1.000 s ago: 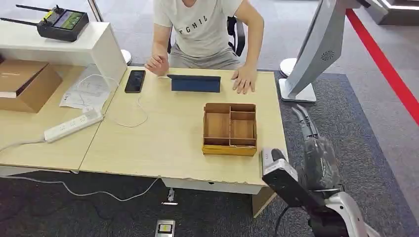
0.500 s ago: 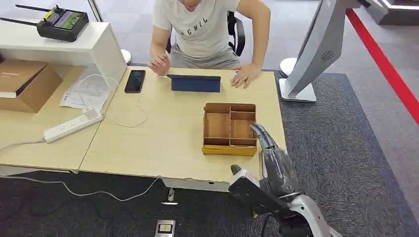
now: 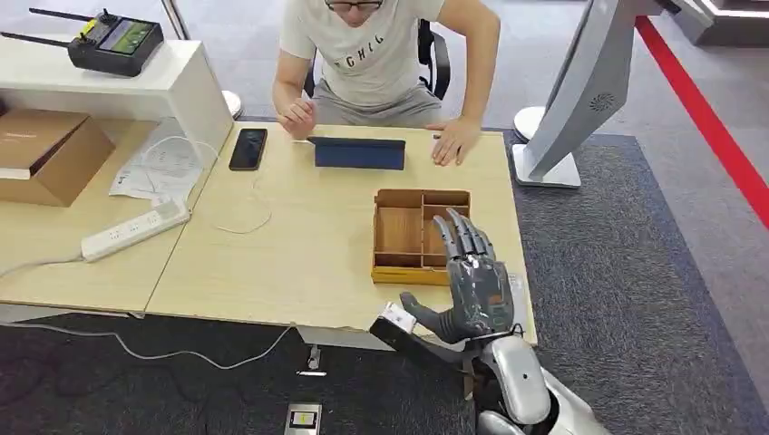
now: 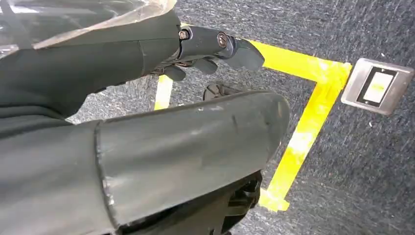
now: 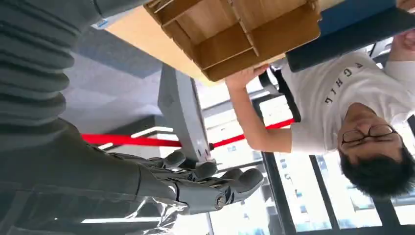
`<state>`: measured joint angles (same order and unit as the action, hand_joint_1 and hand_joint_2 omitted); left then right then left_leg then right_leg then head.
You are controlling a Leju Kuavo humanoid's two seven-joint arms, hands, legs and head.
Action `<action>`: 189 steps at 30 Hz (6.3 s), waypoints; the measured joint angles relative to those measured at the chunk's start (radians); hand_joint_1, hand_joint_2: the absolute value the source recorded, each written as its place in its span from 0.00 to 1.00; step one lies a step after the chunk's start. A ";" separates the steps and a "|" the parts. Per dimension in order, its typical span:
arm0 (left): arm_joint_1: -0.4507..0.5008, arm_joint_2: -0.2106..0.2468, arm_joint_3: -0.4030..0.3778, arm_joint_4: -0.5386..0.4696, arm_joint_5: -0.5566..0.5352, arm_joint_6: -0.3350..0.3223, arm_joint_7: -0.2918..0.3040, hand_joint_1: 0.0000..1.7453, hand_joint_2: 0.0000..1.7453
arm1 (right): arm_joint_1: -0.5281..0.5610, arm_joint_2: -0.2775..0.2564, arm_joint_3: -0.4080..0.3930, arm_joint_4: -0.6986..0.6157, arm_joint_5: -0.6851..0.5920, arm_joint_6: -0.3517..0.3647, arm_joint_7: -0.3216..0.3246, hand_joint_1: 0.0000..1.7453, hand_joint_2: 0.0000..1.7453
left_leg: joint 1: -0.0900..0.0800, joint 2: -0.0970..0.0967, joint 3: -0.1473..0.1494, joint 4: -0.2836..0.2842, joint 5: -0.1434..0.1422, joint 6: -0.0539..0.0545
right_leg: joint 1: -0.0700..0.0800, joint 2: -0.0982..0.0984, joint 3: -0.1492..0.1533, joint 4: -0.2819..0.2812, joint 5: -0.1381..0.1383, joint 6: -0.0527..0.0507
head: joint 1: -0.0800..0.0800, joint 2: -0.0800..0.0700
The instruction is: Pass the card to the sensor for recognition and then transmit it.
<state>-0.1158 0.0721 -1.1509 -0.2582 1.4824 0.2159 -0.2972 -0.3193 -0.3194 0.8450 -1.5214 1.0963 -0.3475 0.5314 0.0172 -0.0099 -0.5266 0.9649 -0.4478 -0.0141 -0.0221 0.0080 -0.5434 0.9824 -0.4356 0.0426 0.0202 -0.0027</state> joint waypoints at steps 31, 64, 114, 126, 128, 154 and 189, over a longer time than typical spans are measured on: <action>-0.002 0.007 -0.002 -0.001 -0.001 -0.023 0.007 0.00 0.00 | -0.107 0.109 -0.052 0.361 0.104 0.075 -0.021 0.00 1.00 | 0.000 0.000 0.000 0.000 0.000 0.000 | 0.000 0.000 0.000 0.000 0.000 0.000 | 0.000 0.000; -0.002 0.019 -0.018 0.001 -0.004 -0.036 -0.001 0.00 0.00 | -0.102 0.052 -0.061 0.391 0.101 0.162 0.022 0.00 1.00 | 0.000 0.000 0.000 0.000 0.000 0.000 | 0.000 0.000 -0.001 0.000 0.001 0.000 | 0.000 0.000; -0.006 0.024 -0.029 -0.002 -0.016 -0.025 0.010 0.00 0.00 | -0.171 0.109 -0.034 0.610 0.056 0.116 -0.013 0.00 1.00 | 0.000 0.000 0.000 0.000 0.000 0.000 | 0.000 0.000 0.000 0.000 0.001 0.000 | 0.000 0.000; -0.005 0.024 -0.029 -0.002 -0.015 -0.021 0.016 0.00 0.00 | -0.173 0.107 -0.034 0.610 0.057 0.116 -0.018 0.00 1.00 | 0.000 0.000 0.000 0.000 0.000 0.000 | 0.000 0.000 0.000 0.000 0.001 0.000 | 0.000 0.000; -0.006 0.024 -0.029 -0.002 -0.012 -0.019 0.020 0.00 0.00 | -0.173 0.108 -0.034 0.606 0.060 0.119 -0.023 0.00 1.00 | 0.000 0.000 0.000 0.000 0.000 0.000 | 0.000 0.000 0.000 0.000 0.001 0.000 | 0.000 0.000; -0.006 0.024 -0.035 -0.003 -0.004 -0.018 0.023 0.00 0.00 | -0.156 0.111 -0.034 0.564 0.071 0.180 -0.003 0.00 1.00 | 0.000 0.001 0.000 0.000 0.000 0.000 | 0.000 0.000 0.000 0.000 0.001 0.000 | 0.000 0.000; -0.006 0.024 -0.035 -0.003 -0.006 -0.019 0.018 0.00 0.00 | -0.141 0.109 -0.034 0.536 0.071 0.208 -0.007 1.00 1.00 | 0.000 0.001 0.001 0.000 0.000 0.000 | 0.000 0.000 0.000 0.000 0.001 0.000 | 0.000 0.000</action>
<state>-0.1216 0.0965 -1.1864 -0.2613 1.4763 0.1965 -0.2792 -0.4601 -0.2102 0.8114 -0.9857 1.1669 -0.1400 0.5249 0.0171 -0.0093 -0.5261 0.9652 -0.4475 -0.0142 -0.0221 0.0081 -0.5436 0.9824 -0.4347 0.0426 0.0202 -0.0027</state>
